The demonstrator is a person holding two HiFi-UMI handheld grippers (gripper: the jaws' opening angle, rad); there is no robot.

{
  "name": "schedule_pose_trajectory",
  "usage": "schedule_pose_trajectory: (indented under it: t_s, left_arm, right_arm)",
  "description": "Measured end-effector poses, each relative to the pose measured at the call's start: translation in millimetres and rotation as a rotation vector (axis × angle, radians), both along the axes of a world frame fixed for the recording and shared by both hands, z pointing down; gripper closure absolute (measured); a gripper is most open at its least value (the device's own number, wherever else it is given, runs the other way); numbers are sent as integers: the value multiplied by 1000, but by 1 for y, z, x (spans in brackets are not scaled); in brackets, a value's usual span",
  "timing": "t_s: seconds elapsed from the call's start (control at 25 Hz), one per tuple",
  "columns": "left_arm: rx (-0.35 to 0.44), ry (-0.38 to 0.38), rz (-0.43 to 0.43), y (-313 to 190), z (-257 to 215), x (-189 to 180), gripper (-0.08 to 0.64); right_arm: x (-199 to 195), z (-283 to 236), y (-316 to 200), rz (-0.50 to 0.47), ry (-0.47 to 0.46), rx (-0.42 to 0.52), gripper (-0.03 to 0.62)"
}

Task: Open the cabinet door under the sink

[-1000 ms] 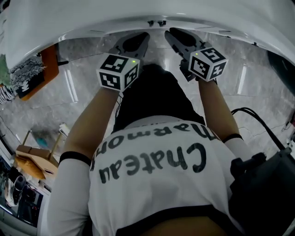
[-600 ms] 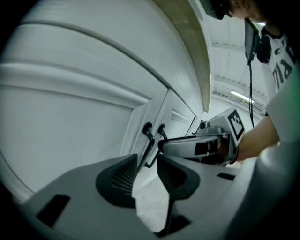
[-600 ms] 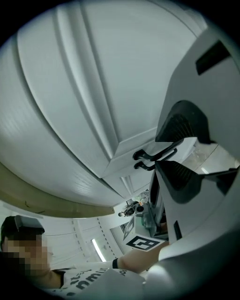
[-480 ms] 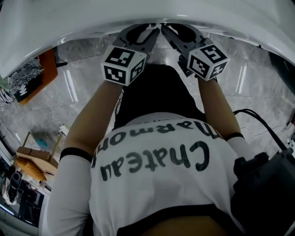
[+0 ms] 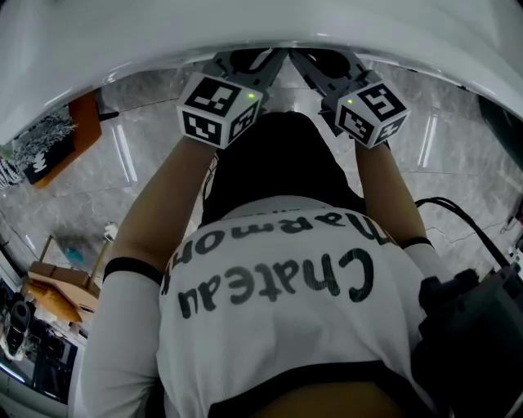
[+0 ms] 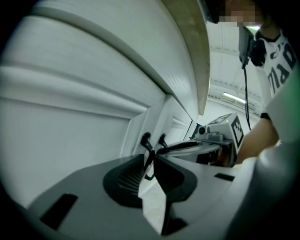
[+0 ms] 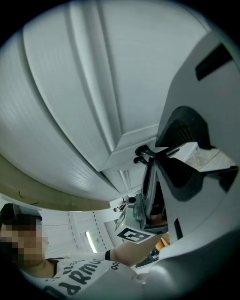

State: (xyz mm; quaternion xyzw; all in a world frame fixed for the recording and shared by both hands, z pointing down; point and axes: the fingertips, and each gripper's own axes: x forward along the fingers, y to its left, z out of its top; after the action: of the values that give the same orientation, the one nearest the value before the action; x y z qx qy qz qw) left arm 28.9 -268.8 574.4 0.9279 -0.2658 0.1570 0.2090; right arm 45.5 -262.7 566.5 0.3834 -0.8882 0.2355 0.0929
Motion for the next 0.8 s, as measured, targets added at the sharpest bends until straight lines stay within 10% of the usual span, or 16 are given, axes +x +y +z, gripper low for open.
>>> schedule_pose_trajectory:
  t_s: [0.48, 0.8]
  left_arm:
    - [-135, -19, 54, 4, -1, 7, 505]
    - [-144, -106, 152, 30, 1, 5, 505]
  right_arm:
    - [6, -4, 0, 82, 72, -49, 541]
    - [-1, -1, 18, -43, 211, -110, 545]
